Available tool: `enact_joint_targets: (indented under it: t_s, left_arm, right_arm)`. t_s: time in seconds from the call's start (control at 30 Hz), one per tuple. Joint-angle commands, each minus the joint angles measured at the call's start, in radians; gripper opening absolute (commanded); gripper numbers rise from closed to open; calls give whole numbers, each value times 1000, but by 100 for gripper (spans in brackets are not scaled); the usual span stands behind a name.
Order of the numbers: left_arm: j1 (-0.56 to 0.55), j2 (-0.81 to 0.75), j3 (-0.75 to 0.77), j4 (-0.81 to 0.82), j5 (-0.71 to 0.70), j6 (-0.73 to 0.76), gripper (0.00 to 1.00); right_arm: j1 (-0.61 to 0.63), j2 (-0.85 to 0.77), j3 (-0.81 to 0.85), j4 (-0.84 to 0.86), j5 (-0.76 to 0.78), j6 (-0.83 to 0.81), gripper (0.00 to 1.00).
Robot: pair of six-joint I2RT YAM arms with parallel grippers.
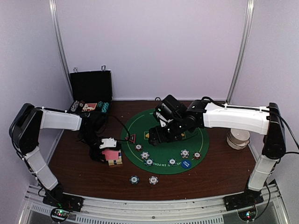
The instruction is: Distribute texas hold em gaming equipment
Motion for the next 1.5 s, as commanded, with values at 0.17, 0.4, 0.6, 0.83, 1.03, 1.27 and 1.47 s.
enact_joint_targets:
  t_s: [0.17, 0.4, 0.6, 0.83, 1.03, 1.27, 1.47]
  left_arm:
    - [4, -50, 50, -34, 14, -42, 0]
    - [4, -90, 76, -55, 13, -47, 0]
    - [-1, -112, 154, -138, 25, -82, 0]
    - [-31, -165, 281, -272, 64, -156, 0]
    - [-67, -192, 338, -325, 93, -200, 0]
    - [-98, -210, 384, -356, 105, -222, 0]
    - [-114, -214, 396, -361, 102, -224, 0]
  right_arm:
    - [-20, -31, -26, 45, -55, 64, 84]
    - [-36, -57, -63, 99, -86, 100, 87]
    - [-60, -78, -127, 238, -201, 179, 92]
    - [-73, -16, -167, 548, -440, 359, 96]
    - [-73, 69, -203, 878, -584, 545, 96]
    - [-72, 143, -206, 1092, -668, 679, 91]
    - [-70, 173, -183, 1125, -690, 704, 87]
